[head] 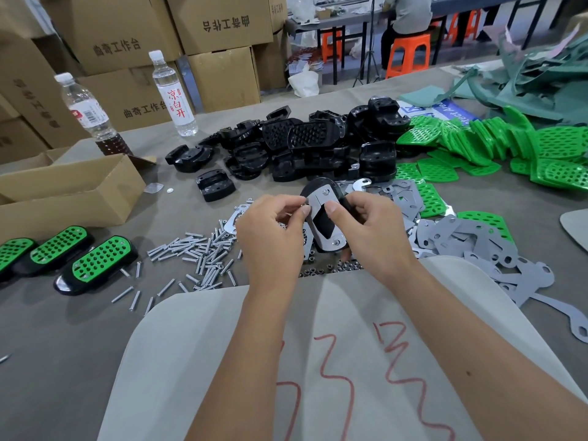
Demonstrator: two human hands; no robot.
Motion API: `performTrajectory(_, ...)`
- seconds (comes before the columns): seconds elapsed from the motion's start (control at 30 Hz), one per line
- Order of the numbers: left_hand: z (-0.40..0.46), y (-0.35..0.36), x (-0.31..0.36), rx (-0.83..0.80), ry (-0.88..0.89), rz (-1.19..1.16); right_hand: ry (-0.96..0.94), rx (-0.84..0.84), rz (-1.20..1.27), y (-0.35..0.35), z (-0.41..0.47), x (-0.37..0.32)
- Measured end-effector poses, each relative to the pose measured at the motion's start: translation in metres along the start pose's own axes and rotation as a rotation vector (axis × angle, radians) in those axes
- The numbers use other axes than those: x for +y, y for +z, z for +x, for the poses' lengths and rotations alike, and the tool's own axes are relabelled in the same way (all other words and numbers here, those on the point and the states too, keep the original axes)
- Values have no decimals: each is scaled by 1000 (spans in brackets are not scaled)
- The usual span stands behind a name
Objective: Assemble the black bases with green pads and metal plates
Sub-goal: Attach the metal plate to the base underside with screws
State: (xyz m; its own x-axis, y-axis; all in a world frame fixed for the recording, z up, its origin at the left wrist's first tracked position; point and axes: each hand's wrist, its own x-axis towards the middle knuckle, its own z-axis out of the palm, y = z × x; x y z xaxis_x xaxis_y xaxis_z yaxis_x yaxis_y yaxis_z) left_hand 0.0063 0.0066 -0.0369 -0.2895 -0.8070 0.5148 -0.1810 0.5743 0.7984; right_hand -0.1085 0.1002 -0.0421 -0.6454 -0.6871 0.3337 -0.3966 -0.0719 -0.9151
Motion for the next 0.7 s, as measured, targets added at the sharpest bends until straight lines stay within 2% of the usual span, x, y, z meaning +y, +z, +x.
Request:
performTrajectory(0.2, 0, 1, 0, 11, -39, -30, -7, 8, -10, -1, -1, -2)
performTrajectory(0.33, -2, 6, -1, 18, -222, -251, -18, 11, 9, -2, -1, -5)
performTrajectory(0.4, -3, 9, -2, 16, -260, -310, -14, 13, 14, -2, -1, -5)
performTrajectory(0.7, 0, 4, -5, -67, -183, -282, 4, 15, 34, -3, -1, -5)
